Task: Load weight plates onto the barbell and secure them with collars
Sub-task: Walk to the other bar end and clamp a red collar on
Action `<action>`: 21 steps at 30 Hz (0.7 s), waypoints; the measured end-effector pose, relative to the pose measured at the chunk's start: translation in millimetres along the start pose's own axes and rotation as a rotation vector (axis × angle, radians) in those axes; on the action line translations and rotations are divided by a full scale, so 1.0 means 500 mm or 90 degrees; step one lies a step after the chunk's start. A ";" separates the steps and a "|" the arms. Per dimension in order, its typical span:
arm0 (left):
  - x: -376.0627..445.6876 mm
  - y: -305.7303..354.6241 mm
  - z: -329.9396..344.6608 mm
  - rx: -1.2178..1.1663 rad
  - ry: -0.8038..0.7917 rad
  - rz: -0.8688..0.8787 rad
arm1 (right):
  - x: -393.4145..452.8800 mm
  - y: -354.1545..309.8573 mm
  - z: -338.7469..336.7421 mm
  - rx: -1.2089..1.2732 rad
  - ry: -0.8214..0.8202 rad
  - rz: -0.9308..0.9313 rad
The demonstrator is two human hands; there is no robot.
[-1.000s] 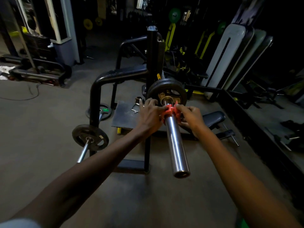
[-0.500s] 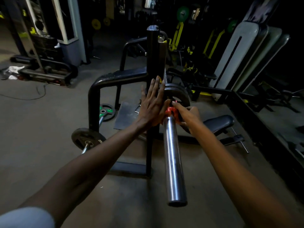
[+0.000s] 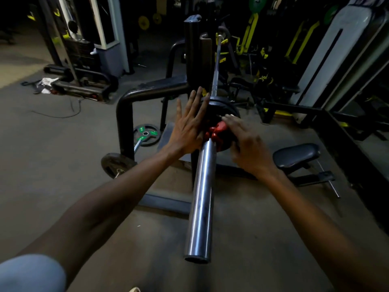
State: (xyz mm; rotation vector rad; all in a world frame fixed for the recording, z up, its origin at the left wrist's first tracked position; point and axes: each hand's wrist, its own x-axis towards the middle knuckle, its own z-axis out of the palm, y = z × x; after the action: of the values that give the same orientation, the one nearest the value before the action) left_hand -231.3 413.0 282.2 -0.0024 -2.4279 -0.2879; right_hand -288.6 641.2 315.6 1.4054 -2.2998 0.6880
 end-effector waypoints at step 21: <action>-0.005 0.005 0.018 -0.136 0.030 -0.027 | -0.035 0.043 0.132 -0.138 0.170 -0.039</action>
State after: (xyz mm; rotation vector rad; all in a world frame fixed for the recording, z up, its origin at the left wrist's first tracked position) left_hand -235.0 417.2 274.6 -0.0393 -2.3409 -0.5592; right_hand -303.4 624.0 247.6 1.2013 -2.0471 0.5507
